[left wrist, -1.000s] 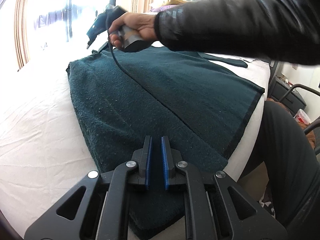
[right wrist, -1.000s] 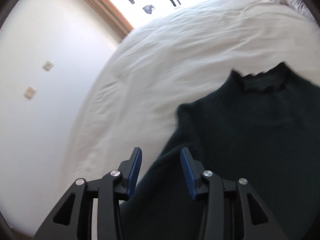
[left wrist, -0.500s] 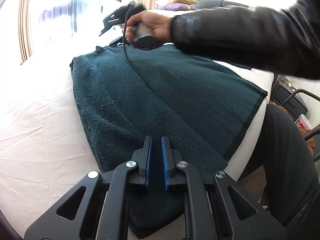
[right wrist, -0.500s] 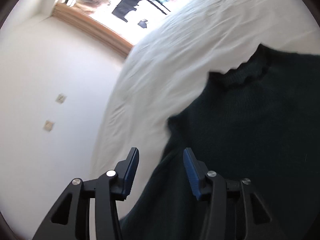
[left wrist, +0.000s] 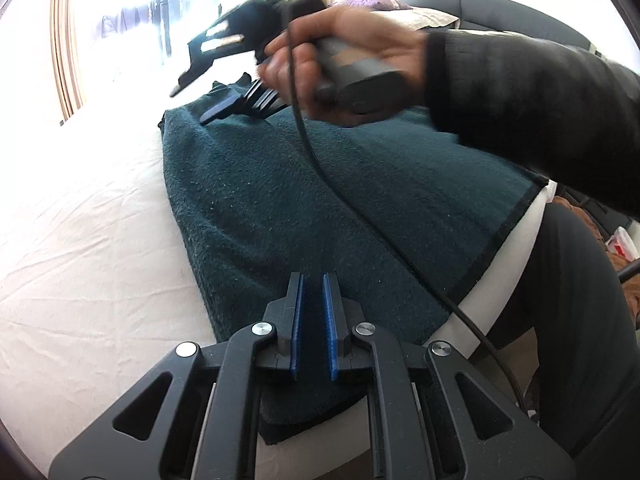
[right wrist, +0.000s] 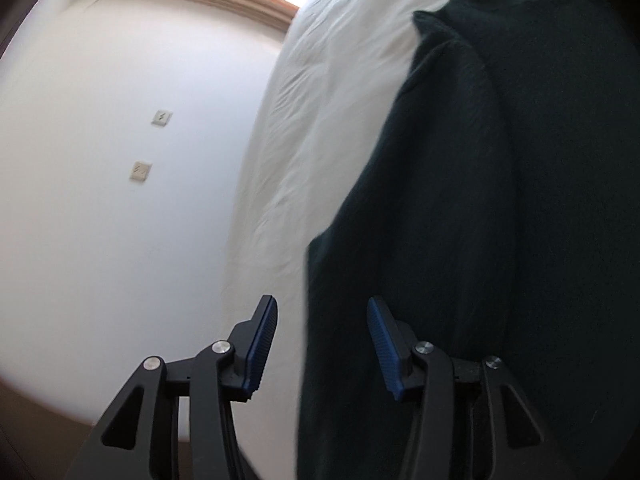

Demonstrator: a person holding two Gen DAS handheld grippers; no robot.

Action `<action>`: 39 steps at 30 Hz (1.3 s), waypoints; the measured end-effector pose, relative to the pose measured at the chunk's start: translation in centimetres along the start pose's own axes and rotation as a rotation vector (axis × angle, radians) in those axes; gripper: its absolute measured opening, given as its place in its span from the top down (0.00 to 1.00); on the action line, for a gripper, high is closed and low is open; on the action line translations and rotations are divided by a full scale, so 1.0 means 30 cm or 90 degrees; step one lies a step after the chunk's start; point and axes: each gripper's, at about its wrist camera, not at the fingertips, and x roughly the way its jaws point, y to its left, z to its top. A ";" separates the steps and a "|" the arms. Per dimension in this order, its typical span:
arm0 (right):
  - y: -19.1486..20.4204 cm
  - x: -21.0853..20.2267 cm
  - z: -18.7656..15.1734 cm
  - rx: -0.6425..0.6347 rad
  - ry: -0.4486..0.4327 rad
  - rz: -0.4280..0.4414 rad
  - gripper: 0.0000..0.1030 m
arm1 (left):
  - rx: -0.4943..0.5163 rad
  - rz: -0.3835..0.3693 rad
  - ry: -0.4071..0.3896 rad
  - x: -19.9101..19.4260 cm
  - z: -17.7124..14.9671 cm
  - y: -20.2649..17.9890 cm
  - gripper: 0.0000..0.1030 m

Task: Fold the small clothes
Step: 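Grasp the unfolded sweater sleeve with the right tool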

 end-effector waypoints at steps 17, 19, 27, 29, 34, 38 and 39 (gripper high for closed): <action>-0.159 -0.618 -0.593 0.031 -0.092 0.007 0.44 | -0.024 -0.002 0.033 -0.083 -0.006 -0.050 0.91; -0.216 -0.840 -0.572 0.060 -0.203 -0.017 0.40 | -0.024 -0.013 0.034 -0.093 0.007 -0.070 0.91; -0.600 -1.532 -0.564 0.266 -0.549 -0.119 0.39 | -0.031 -0.080 0.032 -0.100 0.121 -0.166 0.91; -0.713 -1.655 -0.596 0.318 -0.604 -0.126 0.39 | -0.039 -0.093 0.043 -0.080 0.150 -0.178 0.91; -0.954 -1.846 -0.643 0.399 -0.663 -0.158 0.39 | -0.089 -0.117 0.079 0.004 0.214 -0.179 0.91; -1.131 -1.967 -0.659 0.442 -0.679 -0.160 0.39 | -0.146 -0.149 0.085 0.065 0.267 -0.177 0.91; -1.157 -1.972 -0.658 0.451 -0.681 -0.156 0.39 | -0.154 -0.149 0.086 0.077 0.277 -0.179 0.91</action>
